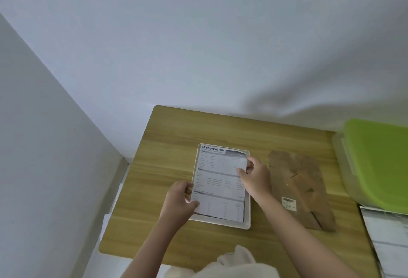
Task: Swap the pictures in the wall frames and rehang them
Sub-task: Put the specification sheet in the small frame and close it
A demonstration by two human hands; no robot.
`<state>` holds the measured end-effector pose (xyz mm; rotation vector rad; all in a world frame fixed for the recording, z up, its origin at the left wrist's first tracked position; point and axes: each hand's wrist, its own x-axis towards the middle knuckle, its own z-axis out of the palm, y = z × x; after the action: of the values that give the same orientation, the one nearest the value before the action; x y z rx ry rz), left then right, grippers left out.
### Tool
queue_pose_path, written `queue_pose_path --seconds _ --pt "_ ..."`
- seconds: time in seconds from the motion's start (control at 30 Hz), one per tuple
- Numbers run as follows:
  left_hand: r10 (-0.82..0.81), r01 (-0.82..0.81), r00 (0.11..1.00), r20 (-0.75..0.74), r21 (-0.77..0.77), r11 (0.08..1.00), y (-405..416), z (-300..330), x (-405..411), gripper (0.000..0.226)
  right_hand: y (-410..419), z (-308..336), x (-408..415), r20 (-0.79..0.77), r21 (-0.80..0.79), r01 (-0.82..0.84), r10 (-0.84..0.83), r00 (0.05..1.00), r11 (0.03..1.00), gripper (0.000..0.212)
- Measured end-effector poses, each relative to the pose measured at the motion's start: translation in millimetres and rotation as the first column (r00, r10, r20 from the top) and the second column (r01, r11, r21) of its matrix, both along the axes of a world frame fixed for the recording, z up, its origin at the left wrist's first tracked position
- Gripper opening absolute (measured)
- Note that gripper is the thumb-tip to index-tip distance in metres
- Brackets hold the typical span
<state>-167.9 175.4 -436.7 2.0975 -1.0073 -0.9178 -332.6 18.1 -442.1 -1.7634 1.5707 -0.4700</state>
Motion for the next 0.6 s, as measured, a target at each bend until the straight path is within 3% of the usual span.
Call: queue_pose_path --seconds 0.33,0.6 --pt "-0.070 0.069 0.998 0.011 0.040 0.997 1.2 -4.4 3.8 0.049 4.0 -1.4 -0.8 -0.027 0.067 0.013 -0.011 1.000 0.998 0.055" --pt "-0.119 0.118 0.992 0.046 0.026 0.993 2.1 -5.4 5.4 0.055 6.7 0.4 -3.2 0.037 0.076 0.044 -0.047 0.998 0.996 0.055"
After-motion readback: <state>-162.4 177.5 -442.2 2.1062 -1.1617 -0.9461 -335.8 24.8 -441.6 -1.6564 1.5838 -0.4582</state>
